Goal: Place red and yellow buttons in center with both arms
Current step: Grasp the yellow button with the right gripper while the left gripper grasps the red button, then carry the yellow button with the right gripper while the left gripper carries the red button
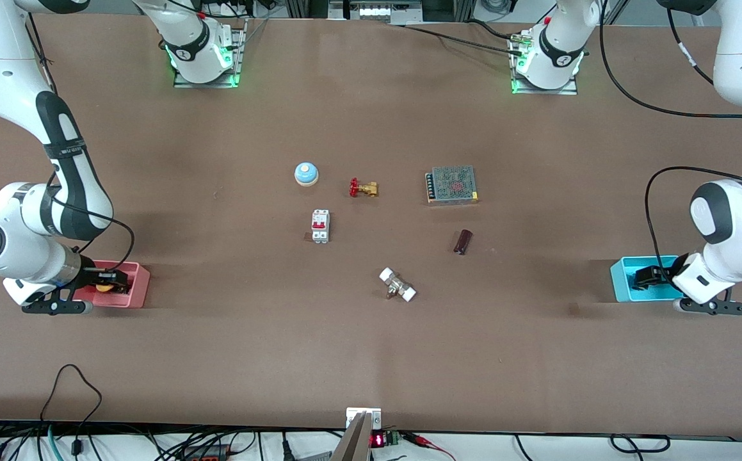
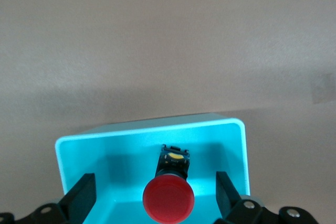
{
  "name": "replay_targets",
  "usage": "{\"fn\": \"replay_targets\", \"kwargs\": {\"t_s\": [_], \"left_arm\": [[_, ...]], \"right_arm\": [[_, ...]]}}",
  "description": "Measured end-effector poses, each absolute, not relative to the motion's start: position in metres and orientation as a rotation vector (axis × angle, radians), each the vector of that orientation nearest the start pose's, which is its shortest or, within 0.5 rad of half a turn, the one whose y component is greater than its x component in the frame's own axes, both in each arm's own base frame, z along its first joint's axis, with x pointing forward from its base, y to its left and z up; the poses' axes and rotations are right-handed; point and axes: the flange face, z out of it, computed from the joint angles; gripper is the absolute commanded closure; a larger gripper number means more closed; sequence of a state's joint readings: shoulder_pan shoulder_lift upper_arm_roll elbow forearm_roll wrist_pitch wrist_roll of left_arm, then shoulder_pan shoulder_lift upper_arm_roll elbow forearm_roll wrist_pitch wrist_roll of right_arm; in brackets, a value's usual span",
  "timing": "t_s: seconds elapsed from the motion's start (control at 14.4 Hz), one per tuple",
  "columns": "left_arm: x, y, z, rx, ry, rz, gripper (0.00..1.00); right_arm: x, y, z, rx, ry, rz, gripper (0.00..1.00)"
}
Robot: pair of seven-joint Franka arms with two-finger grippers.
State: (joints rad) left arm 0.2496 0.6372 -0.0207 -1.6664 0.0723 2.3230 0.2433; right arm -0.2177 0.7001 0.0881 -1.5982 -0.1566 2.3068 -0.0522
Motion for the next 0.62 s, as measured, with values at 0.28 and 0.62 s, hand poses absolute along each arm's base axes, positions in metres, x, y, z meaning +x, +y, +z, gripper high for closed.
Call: {"fn": "replay_targets", "kwargs": {"t_s": [0.28, 0.62], "left_arm": [[0.665, 0.158, 0.232, -3.091, 0.094, -0.051, 0.0], [0.662, 0.158, 0.22, -3.091, 0.094, -0.062, 0.01]], "right_arm": [[0.69, -0.1, 0.223, -3.202, -0.017, -0.012, 0.73], [0.693, -0.101, 0.232, -3.207, -0.063, -0.033, 0.73]]}}
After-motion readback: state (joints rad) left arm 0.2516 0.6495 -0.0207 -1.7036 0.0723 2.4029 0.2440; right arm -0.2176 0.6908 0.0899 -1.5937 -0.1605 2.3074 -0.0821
